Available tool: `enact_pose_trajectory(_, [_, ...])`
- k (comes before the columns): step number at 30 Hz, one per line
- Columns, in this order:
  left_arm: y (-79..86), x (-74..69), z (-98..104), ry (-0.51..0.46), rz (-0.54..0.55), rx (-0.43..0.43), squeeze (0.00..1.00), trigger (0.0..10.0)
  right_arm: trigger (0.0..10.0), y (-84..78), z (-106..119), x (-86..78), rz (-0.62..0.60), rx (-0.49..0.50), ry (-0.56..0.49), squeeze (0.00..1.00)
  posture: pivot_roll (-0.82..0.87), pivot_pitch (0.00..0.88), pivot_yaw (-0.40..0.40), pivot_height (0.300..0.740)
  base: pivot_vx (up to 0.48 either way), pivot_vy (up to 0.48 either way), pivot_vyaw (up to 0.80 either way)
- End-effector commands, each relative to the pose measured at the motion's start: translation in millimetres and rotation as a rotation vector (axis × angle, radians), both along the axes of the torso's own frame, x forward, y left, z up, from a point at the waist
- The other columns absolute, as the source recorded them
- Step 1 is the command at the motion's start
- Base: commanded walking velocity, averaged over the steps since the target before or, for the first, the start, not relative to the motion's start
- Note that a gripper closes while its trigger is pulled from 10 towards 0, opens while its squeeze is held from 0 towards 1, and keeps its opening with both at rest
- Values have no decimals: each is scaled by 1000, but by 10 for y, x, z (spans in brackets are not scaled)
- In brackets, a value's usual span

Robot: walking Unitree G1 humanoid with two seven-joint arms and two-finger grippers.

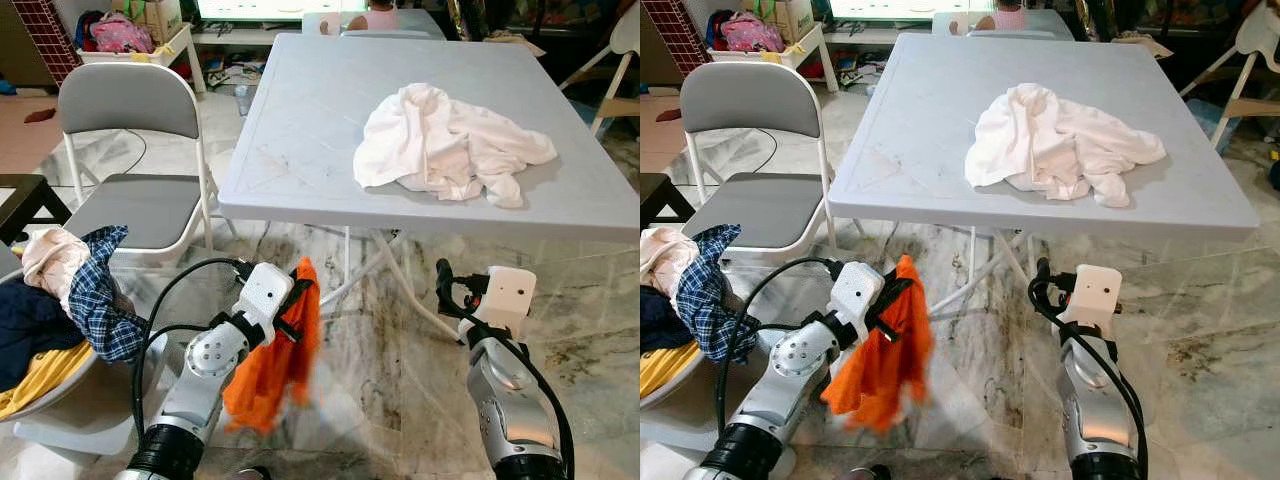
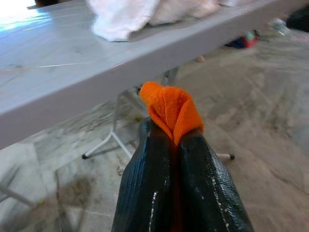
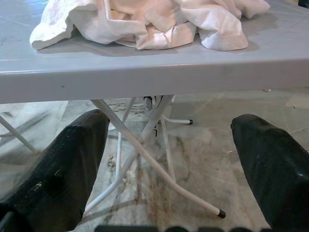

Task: Hang hanger

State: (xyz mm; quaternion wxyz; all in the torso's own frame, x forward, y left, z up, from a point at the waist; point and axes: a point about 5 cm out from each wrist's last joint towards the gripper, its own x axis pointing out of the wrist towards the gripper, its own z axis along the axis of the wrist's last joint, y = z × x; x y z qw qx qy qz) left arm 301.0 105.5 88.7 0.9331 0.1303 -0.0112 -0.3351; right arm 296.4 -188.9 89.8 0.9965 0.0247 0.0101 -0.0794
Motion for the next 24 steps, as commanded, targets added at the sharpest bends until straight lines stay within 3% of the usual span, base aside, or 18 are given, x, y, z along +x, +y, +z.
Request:
enact_pose_trajectory(1, [-36, 12, 33, -24, -53, 46, 0, 10000, 10000, -43, 70, -1, -12, -4, -22, 0, 24, 150, 15, 740, 0, 0, 0])
enact_pose_trajectory(7, [-69, 19, 32, 1, -70, 24, 0, 10000, 10000, -49, 91, -2, -14, -4, -27, 0, 15, 153, 23, 740, 0, 0, 0])
enact_pose_trajectory(15, [-124, 1, -19, 52, -63, -36, 0, 10000, 10000, -23, 32, -66, -18, 8, -6, 0, 5, 156, 24, 740, 0, 0, -782])
enact_pose_trajectory(19, [-134, 5, -25, 94, -55, -121, 0, 10000, 10000, -8, 17, -85, -16, 7, -1, 0, 0, 148, 25, 740, 0, 0, -800])
enact_pose_trajectory(24, [-140, 30, -8, 107, -74, -140, 0, 10000, 10000, -5, 20, -82, -15, 6, 1, 0, -4, 132, 27, 740, 0, 0, -800])
